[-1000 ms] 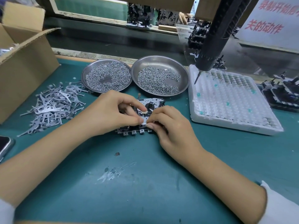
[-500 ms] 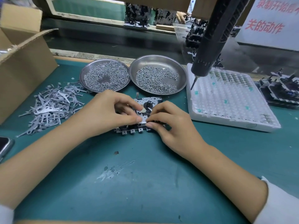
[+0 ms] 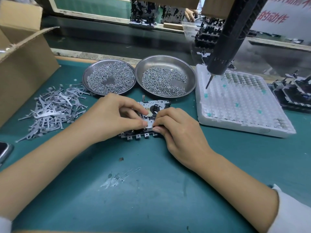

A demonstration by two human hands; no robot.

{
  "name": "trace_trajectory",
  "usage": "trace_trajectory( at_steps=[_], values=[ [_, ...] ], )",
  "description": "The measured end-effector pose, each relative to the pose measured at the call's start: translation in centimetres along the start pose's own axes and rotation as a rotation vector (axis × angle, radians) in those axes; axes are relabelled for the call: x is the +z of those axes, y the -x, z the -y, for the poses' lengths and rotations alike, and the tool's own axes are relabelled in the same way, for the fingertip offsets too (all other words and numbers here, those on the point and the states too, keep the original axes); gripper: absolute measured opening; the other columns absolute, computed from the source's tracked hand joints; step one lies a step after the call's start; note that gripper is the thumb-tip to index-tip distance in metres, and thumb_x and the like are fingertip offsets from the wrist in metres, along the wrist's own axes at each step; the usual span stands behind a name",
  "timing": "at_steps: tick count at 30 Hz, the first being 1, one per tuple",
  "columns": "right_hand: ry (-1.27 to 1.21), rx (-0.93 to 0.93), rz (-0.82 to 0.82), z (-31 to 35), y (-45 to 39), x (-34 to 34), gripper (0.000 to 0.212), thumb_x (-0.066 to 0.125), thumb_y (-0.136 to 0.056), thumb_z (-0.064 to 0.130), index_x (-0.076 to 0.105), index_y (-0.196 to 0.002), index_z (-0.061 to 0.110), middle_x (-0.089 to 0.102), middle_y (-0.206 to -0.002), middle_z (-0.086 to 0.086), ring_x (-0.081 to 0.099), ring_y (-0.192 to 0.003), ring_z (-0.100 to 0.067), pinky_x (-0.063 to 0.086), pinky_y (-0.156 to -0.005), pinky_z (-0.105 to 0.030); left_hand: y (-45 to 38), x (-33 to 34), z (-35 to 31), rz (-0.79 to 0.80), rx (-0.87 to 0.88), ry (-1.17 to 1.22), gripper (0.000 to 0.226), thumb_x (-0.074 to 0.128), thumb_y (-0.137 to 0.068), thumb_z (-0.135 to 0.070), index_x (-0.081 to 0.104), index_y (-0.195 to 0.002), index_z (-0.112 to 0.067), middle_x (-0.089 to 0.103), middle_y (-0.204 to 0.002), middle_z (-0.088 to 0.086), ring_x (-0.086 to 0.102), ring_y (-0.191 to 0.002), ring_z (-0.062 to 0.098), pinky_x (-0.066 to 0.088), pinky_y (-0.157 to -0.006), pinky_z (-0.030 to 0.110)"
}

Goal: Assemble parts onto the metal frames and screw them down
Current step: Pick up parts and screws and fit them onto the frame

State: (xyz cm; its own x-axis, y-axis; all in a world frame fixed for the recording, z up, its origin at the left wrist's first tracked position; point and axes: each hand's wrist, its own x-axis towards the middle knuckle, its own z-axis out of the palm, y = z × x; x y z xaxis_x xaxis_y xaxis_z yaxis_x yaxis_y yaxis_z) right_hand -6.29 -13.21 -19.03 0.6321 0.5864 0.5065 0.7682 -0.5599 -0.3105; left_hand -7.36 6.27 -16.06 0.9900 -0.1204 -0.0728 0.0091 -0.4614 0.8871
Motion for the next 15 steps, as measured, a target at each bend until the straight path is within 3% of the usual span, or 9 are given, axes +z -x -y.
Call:
trace_trajectory(
  at_steps=[15],
  values=[
    [0.055,0.073,-0.066,0.92,-0.03,0.58,0.008,0.061,-0.083,0.005,0.066,-0.080,0.001,0.064,-0.086,-0.011,0.057,-0.074,-0.032,0.049,-0.055,-0.045,-0.13,0.39,-0.26,0.006,0.059,-0.051,0.021,0.076,-0.074,-0.011,0.073,-0.084,-0.028,0.070,-0.063,-0.004,0.056,-0.053,-0.006,0.041,-0.055,0.006]
  ],
)
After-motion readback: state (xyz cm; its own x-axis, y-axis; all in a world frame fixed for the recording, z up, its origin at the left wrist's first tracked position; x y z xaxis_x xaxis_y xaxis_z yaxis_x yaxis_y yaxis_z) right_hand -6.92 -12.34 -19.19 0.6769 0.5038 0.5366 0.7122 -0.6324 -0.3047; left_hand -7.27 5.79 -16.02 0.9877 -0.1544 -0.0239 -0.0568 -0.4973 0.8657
